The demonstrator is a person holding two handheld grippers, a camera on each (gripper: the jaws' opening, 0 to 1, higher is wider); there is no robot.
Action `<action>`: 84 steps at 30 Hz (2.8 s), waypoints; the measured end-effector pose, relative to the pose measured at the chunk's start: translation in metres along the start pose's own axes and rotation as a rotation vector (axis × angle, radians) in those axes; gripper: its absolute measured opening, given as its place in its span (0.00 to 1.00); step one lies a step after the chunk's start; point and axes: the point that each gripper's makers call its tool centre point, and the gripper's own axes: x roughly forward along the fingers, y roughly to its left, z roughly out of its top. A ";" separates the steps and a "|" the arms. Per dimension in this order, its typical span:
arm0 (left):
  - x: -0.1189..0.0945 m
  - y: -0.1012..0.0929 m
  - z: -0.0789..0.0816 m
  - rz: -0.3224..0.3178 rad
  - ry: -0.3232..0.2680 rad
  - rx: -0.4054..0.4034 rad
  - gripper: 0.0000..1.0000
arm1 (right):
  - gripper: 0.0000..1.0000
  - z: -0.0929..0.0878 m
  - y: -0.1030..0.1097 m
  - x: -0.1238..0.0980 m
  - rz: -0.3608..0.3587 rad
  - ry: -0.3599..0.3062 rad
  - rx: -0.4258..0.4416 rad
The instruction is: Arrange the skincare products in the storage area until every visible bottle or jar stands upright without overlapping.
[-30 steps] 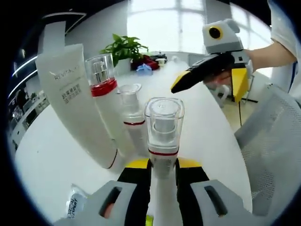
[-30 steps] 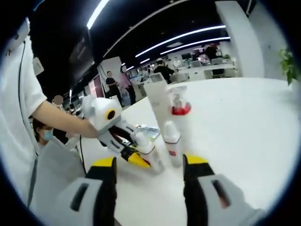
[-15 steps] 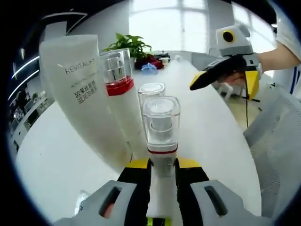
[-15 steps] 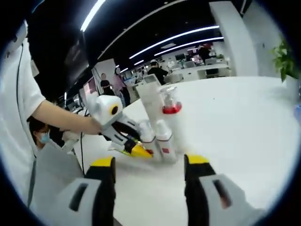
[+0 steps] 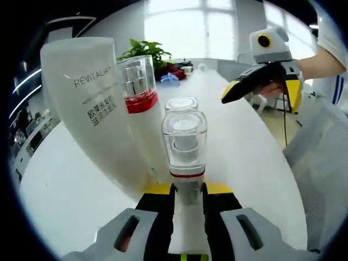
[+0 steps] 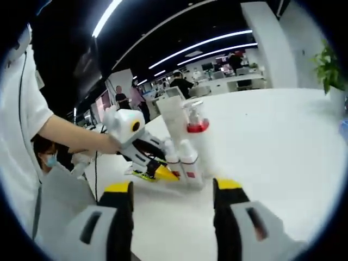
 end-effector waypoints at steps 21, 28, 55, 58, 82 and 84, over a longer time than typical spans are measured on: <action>-0.003 0.002 -0.002 0.004 0.016 -0.005 0.22 | 0.60 -0.002 0.002 0.001 -0.003 0.007 0.007; -0.019 0.001 -0.009 0.038 0.034 -0.049 0.27 | 0.62 0.000 0.000 0.004 -0.004 0.015 -0.005; -0.129 0.013 -0.055 0.346 0.029 -0.430 0.51 | 0.75 0.027 0.006 0.010 -0.001 0.004 -0.052; -0.141 0.013 -0.057 0.374 0.020 -0.459 0.53 | 0.76 0.028 0.007 0.009 -0.002 0.003 -0.050; -0.210 -0.009 -0.061 0.573 -0.070 -0.607 0.72 | 0.83 0.038 0.018 -0.008 -0.022 -0.035 -0.056; -0.213 -0.010 -0.062 0.587 -0.070 -0.611 0.74 | 0.84 0.039 0.018 -0.010 -0.027 -0.038 -0.055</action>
